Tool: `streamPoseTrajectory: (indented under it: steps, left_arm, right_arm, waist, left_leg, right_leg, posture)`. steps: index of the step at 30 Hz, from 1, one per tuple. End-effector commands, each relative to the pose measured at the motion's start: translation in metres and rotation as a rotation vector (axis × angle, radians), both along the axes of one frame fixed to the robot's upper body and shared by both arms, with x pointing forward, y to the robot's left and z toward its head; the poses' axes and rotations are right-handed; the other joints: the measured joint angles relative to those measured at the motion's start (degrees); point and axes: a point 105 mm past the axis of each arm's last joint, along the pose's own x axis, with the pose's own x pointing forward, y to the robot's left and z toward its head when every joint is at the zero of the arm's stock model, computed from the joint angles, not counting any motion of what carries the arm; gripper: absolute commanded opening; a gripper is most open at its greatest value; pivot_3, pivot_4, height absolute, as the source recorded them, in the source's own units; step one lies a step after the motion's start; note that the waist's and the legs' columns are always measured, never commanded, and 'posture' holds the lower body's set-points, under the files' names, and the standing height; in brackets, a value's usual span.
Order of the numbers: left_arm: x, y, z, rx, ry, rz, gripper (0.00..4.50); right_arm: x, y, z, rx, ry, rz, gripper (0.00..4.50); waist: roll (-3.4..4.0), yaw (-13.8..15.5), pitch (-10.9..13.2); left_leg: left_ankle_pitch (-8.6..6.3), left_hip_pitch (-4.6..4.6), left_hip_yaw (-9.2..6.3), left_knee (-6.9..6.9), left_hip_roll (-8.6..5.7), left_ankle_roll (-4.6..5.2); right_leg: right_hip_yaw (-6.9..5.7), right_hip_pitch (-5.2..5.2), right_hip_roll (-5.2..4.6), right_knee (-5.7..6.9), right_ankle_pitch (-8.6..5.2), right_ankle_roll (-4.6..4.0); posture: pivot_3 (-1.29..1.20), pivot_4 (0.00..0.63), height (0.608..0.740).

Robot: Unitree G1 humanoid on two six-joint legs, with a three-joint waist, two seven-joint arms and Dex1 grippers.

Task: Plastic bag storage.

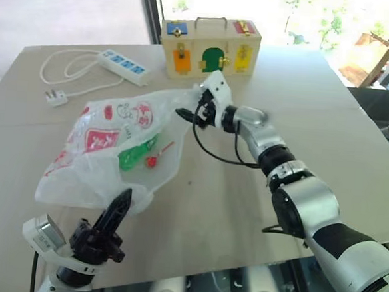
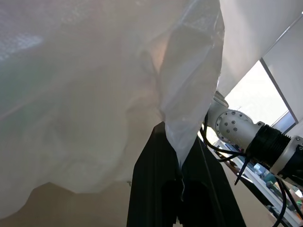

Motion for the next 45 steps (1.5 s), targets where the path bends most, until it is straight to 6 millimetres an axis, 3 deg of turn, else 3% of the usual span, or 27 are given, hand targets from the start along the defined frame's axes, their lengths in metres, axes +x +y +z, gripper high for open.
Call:
streamPoseTrajectory:
  steps: [1, 3, 5, 11, 16, 19, 21, 23, 26, 31, 37, 41, 45]
  left_arm:
    - [-0.004, -0.003, 0.007, 0.017, -0.038, 0.0, 0.0]
    - [-0.004, -0.002, 0.007, 0.017, -0.036, 0.003, 0.0]
    - [-0.004, -0.002, 0.007, 0.018, -0.035, 0.004, 0.0]
    - [-0.001, -0.006, 0.009, 0.028, -0.031, -0.041, 0.0]
    - [0.017, -0.017, 0.031, 0.004, 0.027, -0.182, 0.0]
    - [0.031, -0.015, 0.074, -0.001, -0.084, -0.28, 0.0]
    - [0.051, 0.003, 0.115, -0.006, -0.232, -0.241, 0.0]
    - [0.069, 0.017, 0.162, -0.017, -0.383, -0.238, 0.0]
    - [0.085, 0.029, 0.216, -0.013, -0.542, -0.239, 0.0]
    - [0.11, 0.051, 0.274, -0.062, -0.699, -0.204, 0.0]
    - [0.128, 0.053, 0.285, -0.062, -0.734, -0.214, 0.0]
    - [0.14, 0.048, 0.278, -0.081, -0.719, -0.225, 0.0]
    - [0.15, 0.046, 0.265, -0.123, -0.672, -0.254, 0.0]
  right_arm:
    - [-0.003, 0.009, 0.02, 0.064, -0.034, 0.022, 1.81]
    - [-0.007, 0.01, 0.019, 0.072, -0.007, 0.068, 0.79]
    - [-0.016, 0.011, 0.012, 0.032, 0.051, 0.171, 0.05]
    - [-0.04, -0.011, 0.011, 0.029, 0.284, 0.429, 0.05]
    - [-0.073, -0.055, 0.049, 0.217, 0.424, 0.672, 0.05]
    - [-0.078, -0.084, 0.078, 0.371, 0.463, 0.705, 0.05]
    - [-0.074, -0.102, 0.097, 0.464, 0.462, 0.698, 0.05]
    - [-0.063, -0.117, 0.113, 0.545, 0.437, 0.626, 0.05]
    - [-0.049, -0.132, 0.133, 0.644, 0.404, 0.549, 0.05]
    - [-0.04, -0.15, 0.163, 0.734, 0.307, 0.479, 0.05]
    - [-0.038, -0.169, 0.184, 0.798, 0.229, 0.423, 0.05]
    - [-0.046, -0.187, 0.209, 0.855, 0.158, 0.433, 0.05]
    - [-0.047, -0.202, 0.227, 0.933, 0.11, 0.421, 0.05]
  waist:
    - [0.01, -0.09, 0.0]
    - [0.01, -0.08, 0.0]
    - [0.01, -0.02, 0.0]
    - [0.0, 0.31, 0.0]
    - [0.02, 0.66, 0.02]
    - [0.16, 0.7, 0.11]
    - [0.27, 1.09, 0.17]
    - [0.31, 1.36, 0.21]
    - [0.26, 1.66, 0.31]
    - [0.13, 1.81, 0.45]
    - [0.0, 1.72, 0.54]
    - [-0.02, 1.71, 0.61]
    - [-0.03, 1.72, 0.77]
  left_leg:
    - [0.0, 0.0, 0.0, -0.02, 0.0, 0.0]
    - [0.0, 0.0, 0.0, -0.03, 0.01, 0.0]
    - [0.0, 0.0, 0.0, -0.04, 0.01, 0.0]
    - [-0.01, 0.0, -0.05, -0.04, -0.01, 0.02]
    - [-0.01, -0.01, -0.19, -0.04, 0.0, 0.01]
    - [0.01, -0.01, -0.26, -0.03, -0.01, -0.01]
    - [0.03, 0.03, -0.29, -0.03, -0.03, -0.04]
    - [0.06, 0.12, -0.42, 0.06, -0.14, -0.07]
    - [0.07, 0.19, -0.35, 0.08, -0.33, -0.07]
    - [0.21, 0.08, -0.13, 0.03, -0.39, -0.32]
    - [0.22, -0.15, -0.12, -0.31, -0.43, -0.34]
    - [0.26, -0.74, -0.2, -0.18, -0.43, -0.4]
    - [0.3, -0.77, -0.19, -0.17, -0.43, -0.46]
  right_leg:
    - [0.0, 0.0, 0.0, 0.0, 0.0, 0.0]
    - [0.0, 0.0, 0.02, 0.01, 0.0, 0.0]
    - [-0.01, 0.0, 0.02, 0.0, 0.0, 0.0]
    - [-0.06, 0.03, -0.04, -0.01, 0.0, 0.0]
    - [-0.18, 0.06, -0.06, 0.01, 0.0, 0.0]
    - [-0.22, 0.06, -0.09, 0.08, 0.02, 0.0]
    - [-0.25, 0.11, -0.08, 0.09, 0.02, 0.0]
    - [-0.39, 0.3, -0.02, 0.07, 0.04, -0.03]
    - [-0.37, 0.43, 0.03, 0.04, 0.17, 0.2]
    - [-0.34, 0.43, 0.11, -0.05, 0.18, 0.27]
    - [-0.43, 0.27, 0.07, -0.17, 0.19, 0.31]
    - [-0.52, -0.23, 0.03, -0.04, 0.2, 0.33]
    - [-0.52, -0.31, 0.01, 0.01, 0.2, 0.33]
  posture:
    - [0.0, 0.15, 0.74]
    - [0.0, 0.15, 0.74]
    - [0.0, 0.15, 0.74]
    - [0.0, 0.15, 0.74]
    - [0.0, 0.15, 0.74]
    - [0.0, 0.15, 0.74]
    - [0.0, 0.15, 0.74]
    - [0.0, 0.15, 0.74]
    - [0.0, 0.15, 0.74]
    - [0.0, 0.15, 0.74]
    - [0.0, 0.15, 0.74]
    - [0.0, 0.15, 0.74]
    - [0.0, 0.15, 0.74]
